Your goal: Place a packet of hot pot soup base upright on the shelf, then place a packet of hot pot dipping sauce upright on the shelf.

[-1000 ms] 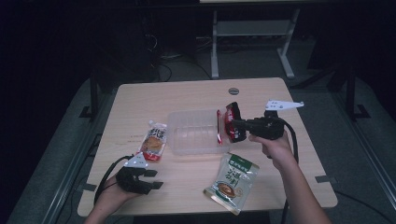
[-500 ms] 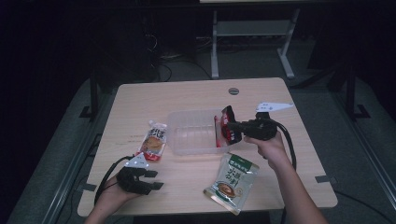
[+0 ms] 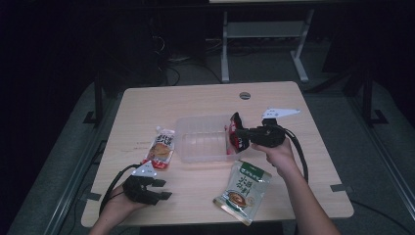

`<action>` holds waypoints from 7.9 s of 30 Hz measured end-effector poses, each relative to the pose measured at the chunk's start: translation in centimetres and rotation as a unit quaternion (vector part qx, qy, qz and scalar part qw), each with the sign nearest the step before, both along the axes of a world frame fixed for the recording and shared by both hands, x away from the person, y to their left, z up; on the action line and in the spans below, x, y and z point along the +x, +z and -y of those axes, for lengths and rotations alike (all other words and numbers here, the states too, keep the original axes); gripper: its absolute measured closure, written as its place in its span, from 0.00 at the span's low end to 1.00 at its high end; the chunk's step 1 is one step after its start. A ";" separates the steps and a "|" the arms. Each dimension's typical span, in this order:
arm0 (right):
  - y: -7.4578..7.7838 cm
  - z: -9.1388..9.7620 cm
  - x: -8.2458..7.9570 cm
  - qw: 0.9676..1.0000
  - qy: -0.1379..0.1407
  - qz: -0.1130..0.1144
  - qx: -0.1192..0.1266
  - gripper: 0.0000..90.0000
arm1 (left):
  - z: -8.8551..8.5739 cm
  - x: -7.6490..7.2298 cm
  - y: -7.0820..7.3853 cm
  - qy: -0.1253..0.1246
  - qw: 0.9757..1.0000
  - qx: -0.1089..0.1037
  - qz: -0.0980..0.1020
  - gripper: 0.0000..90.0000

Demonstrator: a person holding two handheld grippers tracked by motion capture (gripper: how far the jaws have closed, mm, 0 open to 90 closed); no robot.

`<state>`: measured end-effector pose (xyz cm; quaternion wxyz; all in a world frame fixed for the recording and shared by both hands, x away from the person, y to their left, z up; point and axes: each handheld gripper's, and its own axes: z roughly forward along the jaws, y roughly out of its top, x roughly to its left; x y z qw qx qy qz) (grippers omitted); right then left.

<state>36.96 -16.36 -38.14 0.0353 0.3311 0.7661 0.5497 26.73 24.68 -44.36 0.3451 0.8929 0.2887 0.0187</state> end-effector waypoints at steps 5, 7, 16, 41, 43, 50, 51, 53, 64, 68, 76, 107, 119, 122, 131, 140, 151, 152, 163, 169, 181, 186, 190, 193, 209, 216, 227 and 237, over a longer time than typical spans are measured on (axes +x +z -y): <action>-0.1 0.1 0.1 1.000 -0.007 0.000 0.001 0.91 | 0.0 0.0 0.0 -0.005 1.000 0.003 0.000 0.51; -0.1 0.1 0.2 1.000 -0.007 -0.003 0.004 0.85 | 0.0 0.0 0.0 0.000 1.000 0.000 -0.002 0.51; 0.1 -0.3 0.0 0.999 -0.023 0.004 -0.021 0.49 | 0.0 0.0 0.0 -0.001 1.000 0.001 0.000 0.51; -0.6 2.8 -4.9 0.996 -0.020 0.007 -0.092 0.27 | -1.1 0.2 0.0 0.012 1.000 -0.005 0.003 0.50; -0.8 3.2 -5.4 0.995 -0.021 0.006 -0.096 0.27 | -1.0 0.3 0.1 0.015 1.000 -0.005 0.003 0.50; -2.2 4.2 -7.2 0.995 -0.022 -0.004 -0.102 0.27 | -0.8 0.1 0.1 0.017 1.000 -0.003 0.002 0.50; -2.2 4.2 -7.2 0.995 -0.022 -0.004 -0.102 0.27 | -0.8 0.1 0.1 0.017 1.000 -0.003 0.002 0.50; -2.5 4.6 -8.0 0.995 -0.021 -0.002 -0.103 0.26 | -0.8 0.0 0.2 0.015 1.000 -0.001 0.006 0.50; -4.4 5.9 -9.4 0.993 -0.015 -0.025 -0.114 0.25 | -2.0 0.4 0.8 0.038 0.999 0.018 0.017 0.50; -4.8 6.1 -9.3 0.993 -0.020 -0.030 -0.117 0.25 | -2.9 1.1 1.7 0.073 0.997 0.024 0.023 0.49; -5.1 6.1 -9.1 0.992 -0.023 -0.037 -0.118 0.25 | -3.5 3.3 2.8 0.108 0.993 0.022 0.032 0.60; -5.2 6.6 -8.8 0.992 -0.034 -0.043 -0.112 0.26 | -0.1 11.9 -0.4 0.184 0.982 0.045 0.027 1.00; -5.2 6.6 -8.8 0.992 -0.035 -0.043 -0.113 0.26 | -3.1 11.6 -0.4 0.201 0.977 0.069 0.030 1.00; -5.2 6.6 -8.8 0.992 -0.035 -0.043 -0.116 0.26 | -4.6 11.4 -0.2 0.208 0.974 0.088 0.031 1.00; -5.2 6.5 -8.7 0.992 -0.034 -0.042 -0.117 0.26 | -6.0 11.0 0.3 0.212 0.974 0.079 0.027 1.00; -5.3 6.5 -8.7 0.991 -0.036 -0.045 -0.117 0.26 | -7.4 12.1 1.2 0.197 0.977 0.075 0.021 0.82; -5.3 6.6 -8.7 0.991 -0.035 -0.042 -0.119 0.26 | -6.8 12.8 -0.4 0.165 0.980 0.108 0.005 0.20; -5.3 6.6 -8.7 0.991 -0.035 -0.042 -0.119 0.26 | -6.7 12.9 -0.5 0.167 0.980 0.107 0.009 0.18; -5.4 6.5 -8.7 0.990 -0.035 -0.048 -0.126 0.26 | -7.3 13.3 -1.0 0.182 0.979 0.091 0.000 0.14; -5.4 6.5 -8.7 0.990 -0.035 -0.047 -0.126 0.26 | -7.8 12.8 -1.3 0.182 0.981 0.073 0.007 0.16; -5.5 6.4 -8.7 0.990 -0.033 -0.048 -0.128 0.27 | -10.2 12.3 -1.2 0.192 0.981 -0.007 -0.010 0.73; -5.5 6.3 -8.7 0.990 -0.031 -0.049 -0.129 0.27 | -10.7 12.2 -0.9 0.178 0.983 -0.041 -0.023 0.95; -5.4 6.4 -8.7 0.990 -0.034 -0.048 -0.126 0.27 | -10.9 12.0 -0.5 0.172 0.983 -0.060 -0.031 0.99; -5.4 6.4 -8.7 0.990 -0.035 -0.047 -0.126 0.27 | -11.0 11.9 -0.2 0.167 0.983 -0.064 -0.032 0.99; -5.2 6.3 -8.7 0.991 -0.031 -0.043 -0.121 0.28 | -10.9 8.5 3.2 0.141 0.984 -0.107 -0.023 0.99; -4.8 6.0 -8.8 0.991 -0.042 -0.052 -0.117 0.28 | -10.3 6.1 4.6 0.119 0.986 -0.112 -0.013 0.99; -4.0 5.5 -9.0 0.992 -0.030 -0.051 -0.108 0.33 | -7.6 3.0 5.9 0.079 0.991 -0.111 0.000 0.99; -3.3 4.5 -8.9 0.993 -0.011 -0.053 -0.101 0.35 | -4.3 1.7 6.4 0.035 0.993 -0.115 0.008 1.00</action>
